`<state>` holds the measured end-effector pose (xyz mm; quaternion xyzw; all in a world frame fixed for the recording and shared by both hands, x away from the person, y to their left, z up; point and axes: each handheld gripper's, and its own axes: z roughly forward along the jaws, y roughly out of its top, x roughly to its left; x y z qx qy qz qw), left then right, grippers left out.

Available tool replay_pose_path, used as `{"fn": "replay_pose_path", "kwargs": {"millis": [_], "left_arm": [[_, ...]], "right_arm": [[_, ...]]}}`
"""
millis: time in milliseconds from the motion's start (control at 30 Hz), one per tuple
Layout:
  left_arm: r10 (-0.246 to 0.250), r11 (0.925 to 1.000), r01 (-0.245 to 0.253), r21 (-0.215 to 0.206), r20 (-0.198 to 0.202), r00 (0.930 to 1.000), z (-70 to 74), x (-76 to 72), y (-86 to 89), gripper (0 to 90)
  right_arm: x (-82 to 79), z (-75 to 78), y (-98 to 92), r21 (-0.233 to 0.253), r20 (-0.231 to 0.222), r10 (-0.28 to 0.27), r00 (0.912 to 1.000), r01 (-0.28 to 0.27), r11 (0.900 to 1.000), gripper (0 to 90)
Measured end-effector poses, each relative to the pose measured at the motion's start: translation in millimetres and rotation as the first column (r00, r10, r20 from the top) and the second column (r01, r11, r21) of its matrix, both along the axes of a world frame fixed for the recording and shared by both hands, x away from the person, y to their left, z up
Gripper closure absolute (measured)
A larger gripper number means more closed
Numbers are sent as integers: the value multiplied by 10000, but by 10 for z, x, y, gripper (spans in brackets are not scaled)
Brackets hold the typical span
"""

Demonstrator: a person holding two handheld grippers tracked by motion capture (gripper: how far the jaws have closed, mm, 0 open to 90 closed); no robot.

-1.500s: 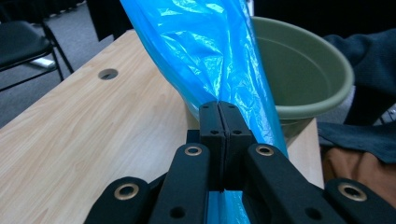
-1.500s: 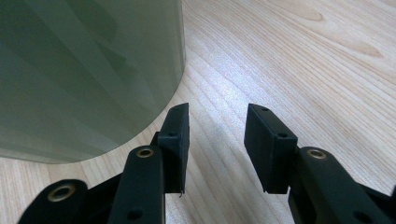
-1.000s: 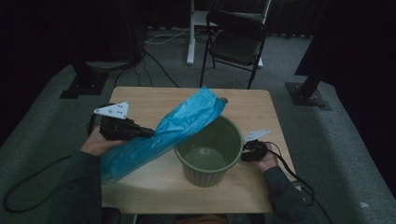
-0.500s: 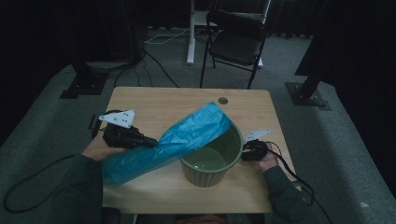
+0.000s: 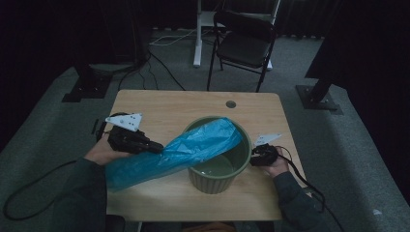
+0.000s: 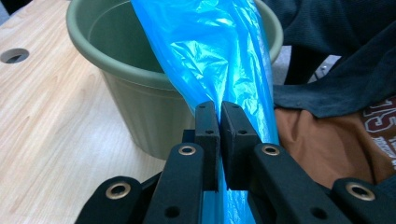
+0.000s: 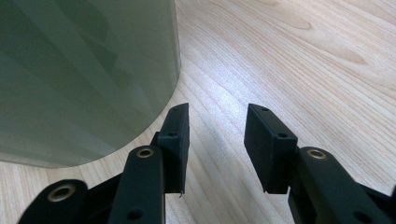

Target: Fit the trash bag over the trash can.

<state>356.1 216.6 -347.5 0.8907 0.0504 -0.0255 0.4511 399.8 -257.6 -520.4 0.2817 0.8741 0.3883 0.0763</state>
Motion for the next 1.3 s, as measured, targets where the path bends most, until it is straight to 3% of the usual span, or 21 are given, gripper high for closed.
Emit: {"fn": "replay_pose_path", "kwargs": {"millis": [400, 533, 633, 733, 867, 1033, 1300], "left_arm": [[209, 9998, -209, 55, 115, 9997, 31, 21, -60, 853], [-20, 9997, 14, 233, 273, 9996, 14, -10, -195, 812], [-428, 9990, 426, 100, 272, 9987, 1, -60, -333, 782], [-501, 9979, 479, 433, 516, 9974, -17, -86, -483, 771], [-657, 9976, 644, 263, 499, 9966, -11, -50, -594, 771], [-201, 9998, 200, 25, 753, 9970, 31, -12, -625, 752], [874, 9962, -866, -128, 846, 9926, 6, 38, -424, 635]], "right_arm": [[-4, 16, -1, 38, 27, -29, 10000, 29, 10000, 600], [-6, 21, 2, 46, 60, -9, 10000, 9, 10000, 601], [-8, 25, 0, 47, 70, -19, 10000, 19, 10000, 600], [-10, 33, -4, 57, 126, -37, 9999, 36, 10000, 601], [-22, 66, -10, 179, 241, -43, 9997, 39, 9998, 602], [-28, 92, -26, 257, 315, -73, 9995, 65, 9996, 601], [-28, 95, -32, 281, 343, -71, 9994, 61, 9996, 601]]}}
